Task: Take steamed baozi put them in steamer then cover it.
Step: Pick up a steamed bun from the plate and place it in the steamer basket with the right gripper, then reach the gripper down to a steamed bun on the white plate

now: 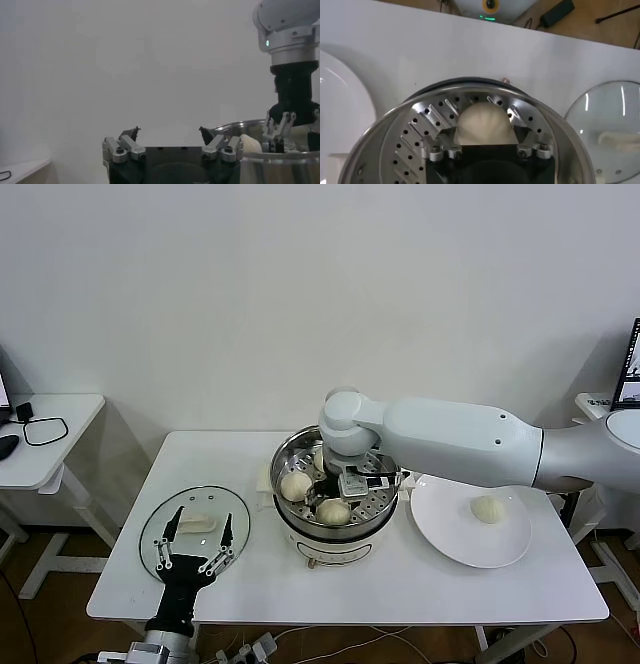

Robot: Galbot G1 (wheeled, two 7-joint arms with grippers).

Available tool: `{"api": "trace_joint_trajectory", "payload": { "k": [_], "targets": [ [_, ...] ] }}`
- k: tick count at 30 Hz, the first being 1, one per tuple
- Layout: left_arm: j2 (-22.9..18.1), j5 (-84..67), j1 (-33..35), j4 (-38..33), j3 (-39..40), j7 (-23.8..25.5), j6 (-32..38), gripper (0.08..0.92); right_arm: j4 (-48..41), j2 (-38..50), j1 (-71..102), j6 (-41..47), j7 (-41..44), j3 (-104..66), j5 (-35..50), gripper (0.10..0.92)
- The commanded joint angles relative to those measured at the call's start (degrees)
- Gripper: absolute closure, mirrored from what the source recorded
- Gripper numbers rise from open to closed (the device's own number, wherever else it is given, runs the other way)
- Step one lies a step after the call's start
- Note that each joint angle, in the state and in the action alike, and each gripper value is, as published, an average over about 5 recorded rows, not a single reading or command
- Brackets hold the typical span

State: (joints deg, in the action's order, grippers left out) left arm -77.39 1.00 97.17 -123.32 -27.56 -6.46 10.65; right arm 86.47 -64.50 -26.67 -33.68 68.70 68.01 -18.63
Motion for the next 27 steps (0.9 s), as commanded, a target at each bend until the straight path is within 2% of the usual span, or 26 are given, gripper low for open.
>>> {"api": "trace_joint_trajectory", "payload": {
  "k": [1,7,11,19,27],
  "targets": [
    [-0.08,0.02,-0.17,0.22,0.02,0.01,-0.04,0.177,0.07,6.52,-1.98,9.29,6.7,-7.69,6.65,0.203],
    [0.07,0.04,-0.47,0.2,0.51,0.04,-0.13,0.177,-12.17,15.9,-4.1,26.99,11.14,-12.26,18.99,0.203],
    [0.3,0.05,-0.47,0.04,0.74,0.04,-0.17,0.177,-22.31,21.06,-3.67,34.04,11.21,-11.46,24.44,0.203],
    [0.52,0.05,-0.7,0.0,1.36,0.01,-0.16,0.177,-31.06,28.66,4.94,36.36,6.18,-8.58,25.31,0.203],
    [0.45,0.16,-0.67,0.04,1.74,0.0,-0.52,0.177,-36.79,29.78,18.92,34.7,2.34,-16.88,18.41,0.203]
  ]
}}
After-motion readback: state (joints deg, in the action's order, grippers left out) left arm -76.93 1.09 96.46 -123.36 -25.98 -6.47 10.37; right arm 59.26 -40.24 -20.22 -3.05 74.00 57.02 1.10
